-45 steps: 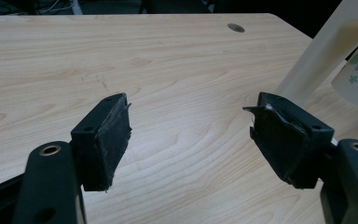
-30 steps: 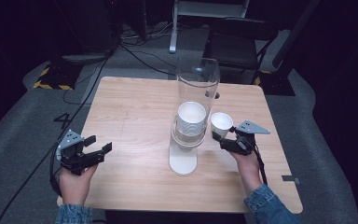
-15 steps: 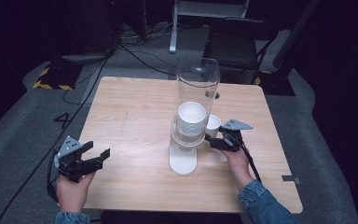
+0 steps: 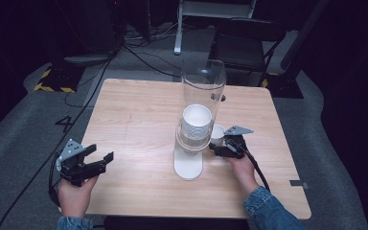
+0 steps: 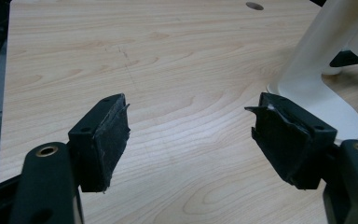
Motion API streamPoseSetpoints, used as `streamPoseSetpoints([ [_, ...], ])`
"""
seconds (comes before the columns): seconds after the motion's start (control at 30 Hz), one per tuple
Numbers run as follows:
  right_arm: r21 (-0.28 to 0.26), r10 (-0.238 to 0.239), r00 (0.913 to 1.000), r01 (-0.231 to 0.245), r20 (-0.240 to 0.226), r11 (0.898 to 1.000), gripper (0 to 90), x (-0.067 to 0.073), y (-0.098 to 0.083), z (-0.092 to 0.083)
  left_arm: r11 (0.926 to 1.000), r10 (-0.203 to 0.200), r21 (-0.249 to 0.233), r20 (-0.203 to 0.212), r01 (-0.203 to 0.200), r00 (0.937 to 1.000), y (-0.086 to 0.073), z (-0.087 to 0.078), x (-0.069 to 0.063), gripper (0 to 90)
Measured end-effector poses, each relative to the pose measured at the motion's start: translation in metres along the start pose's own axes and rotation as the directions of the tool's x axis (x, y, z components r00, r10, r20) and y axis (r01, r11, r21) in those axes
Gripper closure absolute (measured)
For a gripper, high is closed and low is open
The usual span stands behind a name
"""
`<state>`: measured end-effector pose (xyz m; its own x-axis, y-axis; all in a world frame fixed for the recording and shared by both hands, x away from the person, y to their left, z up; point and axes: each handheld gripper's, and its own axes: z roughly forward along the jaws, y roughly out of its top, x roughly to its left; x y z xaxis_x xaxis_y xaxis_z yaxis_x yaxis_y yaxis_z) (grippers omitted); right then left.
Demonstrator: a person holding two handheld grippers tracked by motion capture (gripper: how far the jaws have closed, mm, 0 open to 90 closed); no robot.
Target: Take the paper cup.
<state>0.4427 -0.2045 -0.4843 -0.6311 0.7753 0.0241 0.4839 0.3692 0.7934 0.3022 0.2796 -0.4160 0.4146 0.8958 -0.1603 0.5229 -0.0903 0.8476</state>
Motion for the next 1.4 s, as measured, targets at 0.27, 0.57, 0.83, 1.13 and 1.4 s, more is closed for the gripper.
streamPoseSetpoints([
  [0.27,0.018,0.009,0.9998,-0.009,-0.020,1.000,28.1,-0.003,-0.006,-0.003,1.0000,-0.001,0.004,0.011,0.001,0.9999,0.002,0.005,-0.001,26.6],
  [0.57,0.048,0.007,0.9985,-0.004,-0.054,0.999,8.7,-0.004,-0.004,-0.012,1.0000,0.002,0.008,0.021,-0.002,0.9998,0.004,0.007,-0.001,26.4],
  [0.83,-0.039,-0.010,0.9977,0.008,-0.067,0.999,2.7,-0.007,0.009,-0.055,0.9999,0.010,0.007,0.022,-0.010,0.9997,0.004,0.007,-0.003,26.3],
  [1.13,-0.130,-0.006,0.9998,0.003,-0.021,0.991,2.8,-0.026,0.012,-0.115,0.9999,0.010,0.011,0.018,-0.010,0.9998,0.004,0.007,-0.003,26.3],
  [1.4,-0.167,0.057,0.9966,-0.046,0.059,0.985,2.8,-0.063,-0.004,-0.155,0.9995,0.018,0.027,0.033,-0.019,0.9993,0.007,0.011,-0.004,26.3],
])
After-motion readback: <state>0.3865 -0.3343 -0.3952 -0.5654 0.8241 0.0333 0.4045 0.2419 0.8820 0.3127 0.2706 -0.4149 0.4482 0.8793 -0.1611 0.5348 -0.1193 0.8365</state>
